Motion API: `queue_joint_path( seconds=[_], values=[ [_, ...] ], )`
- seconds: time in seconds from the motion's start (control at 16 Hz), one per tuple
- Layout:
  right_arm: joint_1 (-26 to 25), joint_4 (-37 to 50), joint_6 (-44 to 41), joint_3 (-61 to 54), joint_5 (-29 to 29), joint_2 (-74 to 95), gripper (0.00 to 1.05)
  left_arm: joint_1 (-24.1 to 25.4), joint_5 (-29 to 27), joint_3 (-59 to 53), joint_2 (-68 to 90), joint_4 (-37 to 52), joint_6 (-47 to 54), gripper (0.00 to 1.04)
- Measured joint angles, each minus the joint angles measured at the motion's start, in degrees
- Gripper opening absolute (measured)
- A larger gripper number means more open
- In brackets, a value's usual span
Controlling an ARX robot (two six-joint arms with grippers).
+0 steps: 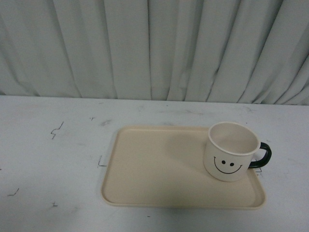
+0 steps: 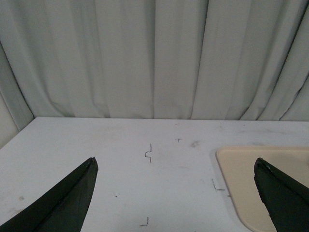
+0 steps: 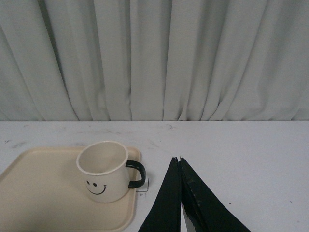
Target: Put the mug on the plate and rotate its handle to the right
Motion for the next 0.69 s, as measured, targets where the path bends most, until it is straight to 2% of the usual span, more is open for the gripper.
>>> queue_joint_path(
  seconds=[0.12,0.19,0.62,0.69],
  values=[
    [0.0,0.0,0.0,0.0,-0.02,0.0,0.02,0.0,0.0,0.0,0.0,0.0,0.0,0.98],
    [0.0,0.0,0.0,0.0,0.0,0.0,0.08,0.0,0.0,0.0,0.0,0.0,0.0,0.98],
    [0.0,0.0,0.0,0.0,0.0,0.0,0.97,0.0,0.0,0.0,0.0,0.0,0.0,0.98],
    [0.0,0.0,0.02,0.0,-0.02,0.0,0.99,0.0,0.0,0.0,0.0,0.0,0.0,0.98]
  ],
)
